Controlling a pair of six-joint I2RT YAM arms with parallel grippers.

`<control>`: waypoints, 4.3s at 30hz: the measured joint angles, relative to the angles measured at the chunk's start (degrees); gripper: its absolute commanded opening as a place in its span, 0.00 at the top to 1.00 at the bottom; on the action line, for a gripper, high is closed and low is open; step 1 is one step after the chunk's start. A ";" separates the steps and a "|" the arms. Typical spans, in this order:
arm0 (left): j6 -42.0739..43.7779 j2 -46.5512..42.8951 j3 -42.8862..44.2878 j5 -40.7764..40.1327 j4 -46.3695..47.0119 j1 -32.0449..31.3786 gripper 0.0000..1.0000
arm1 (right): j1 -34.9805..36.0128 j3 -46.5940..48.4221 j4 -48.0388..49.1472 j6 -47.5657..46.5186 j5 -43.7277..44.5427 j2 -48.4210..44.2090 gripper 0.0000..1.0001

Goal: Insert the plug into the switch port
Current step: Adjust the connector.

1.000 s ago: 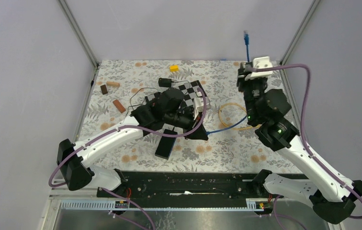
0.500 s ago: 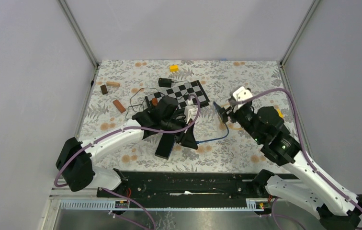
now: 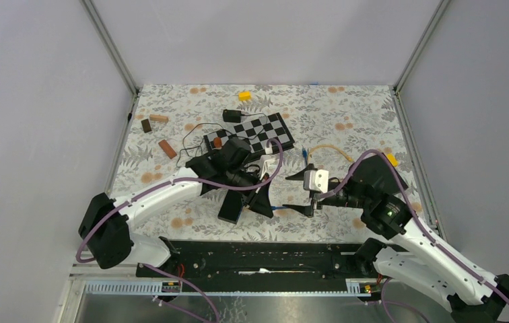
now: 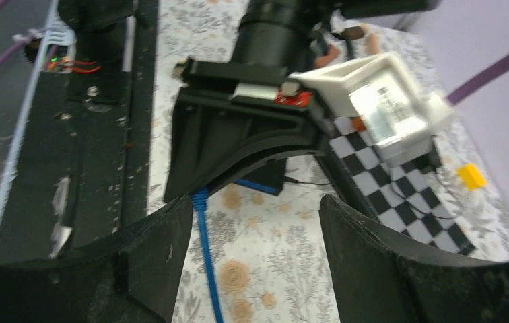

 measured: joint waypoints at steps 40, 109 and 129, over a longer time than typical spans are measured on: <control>1.07 -17.64 4.76 -18.69 15.34 0.33 0.14 | -0.02 1.81 6.12 10.45 12.85 6.19 1.00; 22.23 -27.93 8.07 -0.04 36.98 0.33 0.25 | -0.26 21.42 13.77 15.50 -13.49 7.54 1.00; 20.94 -26.82 8.20 -0.68 36.96 0.33 0.25 | -0.28 27.76 15.93 8.52 -8.90 4.57 1.00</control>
